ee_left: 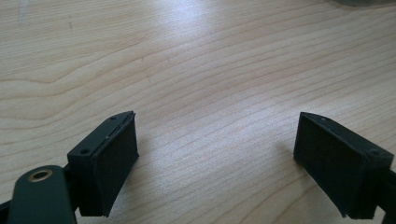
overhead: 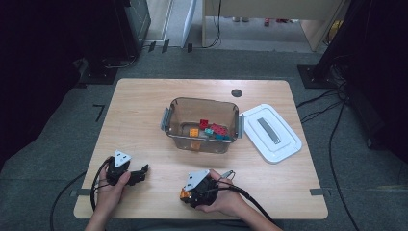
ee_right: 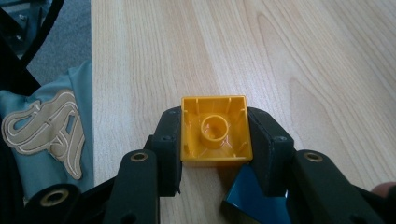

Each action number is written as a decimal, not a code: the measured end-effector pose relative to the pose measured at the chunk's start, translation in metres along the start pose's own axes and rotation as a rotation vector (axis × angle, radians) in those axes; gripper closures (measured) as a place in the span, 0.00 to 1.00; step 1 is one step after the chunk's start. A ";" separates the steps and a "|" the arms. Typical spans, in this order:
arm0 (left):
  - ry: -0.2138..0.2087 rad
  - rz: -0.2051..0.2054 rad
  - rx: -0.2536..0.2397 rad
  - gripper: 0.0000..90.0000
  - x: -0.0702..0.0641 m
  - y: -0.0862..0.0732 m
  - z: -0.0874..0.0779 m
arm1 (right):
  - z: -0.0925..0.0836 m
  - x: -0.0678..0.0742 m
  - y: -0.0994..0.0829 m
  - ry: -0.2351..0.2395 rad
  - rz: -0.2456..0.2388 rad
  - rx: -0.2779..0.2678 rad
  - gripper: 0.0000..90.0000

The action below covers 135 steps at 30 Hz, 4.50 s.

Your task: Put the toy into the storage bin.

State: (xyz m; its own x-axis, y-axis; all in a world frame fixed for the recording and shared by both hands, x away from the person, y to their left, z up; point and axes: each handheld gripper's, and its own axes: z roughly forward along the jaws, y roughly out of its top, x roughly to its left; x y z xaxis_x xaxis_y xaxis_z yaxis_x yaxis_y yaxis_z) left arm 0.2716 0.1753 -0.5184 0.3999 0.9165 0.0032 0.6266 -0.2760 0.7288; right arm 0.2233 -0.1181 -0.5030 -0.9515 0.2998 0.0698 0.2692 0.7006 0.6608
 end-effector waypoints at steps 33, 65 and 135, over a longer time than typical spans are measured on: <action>0.000 0.000 0.000 0.15 0.000 0.000 0.000 | -0.060 -0.021 0.019 -0.031 0.113 -0.171 0.67; 0.001 -0.002 0.001 0.15 0.000 0.000 0.000 | -0.139 -0.052 0.062 -0.107 0.150 -0.275 0.67; 0.001 -0.001 0.000 0.15 0.000 0.000 0.000 | -0.115 -0.177 0.073 -0.273 0.394 -0.143 0.67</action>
State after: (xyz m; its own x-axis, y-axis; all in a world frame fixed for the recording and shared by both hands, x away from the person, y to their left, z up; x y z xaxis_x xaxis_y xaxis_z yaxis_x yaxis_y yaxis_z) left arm 0.2716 0.1751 -0.5185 0.3983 0.9173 0.0032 0.6271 -0.2748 0.7289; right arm 0.3940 -0.1947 -0.3814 -0.7026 0.6958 0.1491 0.5590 0.4099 0.7208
